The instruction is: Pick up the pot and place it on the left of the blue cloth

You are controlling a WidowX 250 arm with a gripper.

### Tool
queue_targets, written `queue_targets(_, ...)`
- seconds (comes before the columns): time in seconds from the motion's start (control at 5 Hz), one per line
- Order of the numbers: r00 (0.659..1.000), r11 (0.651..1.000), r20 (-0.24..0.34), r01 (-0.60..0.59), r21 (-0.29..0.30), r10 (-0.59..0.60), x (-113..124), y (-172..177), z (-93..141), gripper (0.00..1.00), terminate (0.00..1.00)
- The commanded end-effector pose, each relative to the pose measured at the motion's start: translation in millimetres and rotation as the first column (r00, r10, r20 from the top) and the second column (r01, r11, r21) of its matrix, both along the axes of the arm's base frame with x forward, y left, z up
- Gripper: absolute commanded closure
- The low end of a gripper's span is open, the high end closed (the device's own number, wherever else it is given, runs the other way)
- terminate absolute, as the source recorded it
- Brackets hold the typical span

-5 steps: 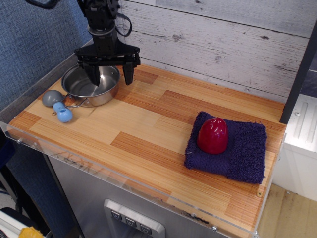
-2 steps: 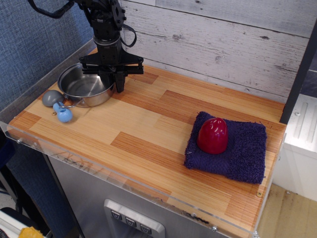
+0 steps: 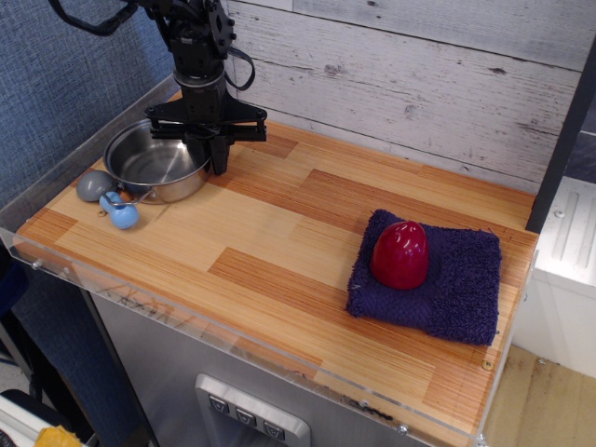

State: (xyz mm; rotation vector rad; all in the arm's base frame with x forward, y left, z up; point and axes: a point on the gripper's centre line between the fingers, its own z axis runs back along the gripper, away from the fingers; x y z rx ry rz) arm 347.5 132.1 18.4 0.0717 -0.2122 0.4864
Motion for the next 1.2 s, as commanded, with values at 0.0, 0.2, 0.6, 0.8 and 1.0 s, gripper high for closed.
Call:
queue_targets(0.0,0.988,0.993,0.097,-0.122,-0.004,0.122,-3,18,51,1.0,0.0)
queue_targets(0.2,0.981,0.99,0.138,-0.139,-0.001,0.138,-5,12,74,1.0,0.0)
queue_targets(0.6,0.977,0.993,0.177,-0.112,-0.034,0.116,-9,-13,103,1.0,0.0)
queue_targets(0.8,0.976,0.997,0.21,-0.052,-0.053,0.062,-6,-44,120,1.0,0.0)
queue_targets(1.0,0.972,0.995,0.234,0.013,-0.1,0.011,1,-86,135,1.0,0.0)
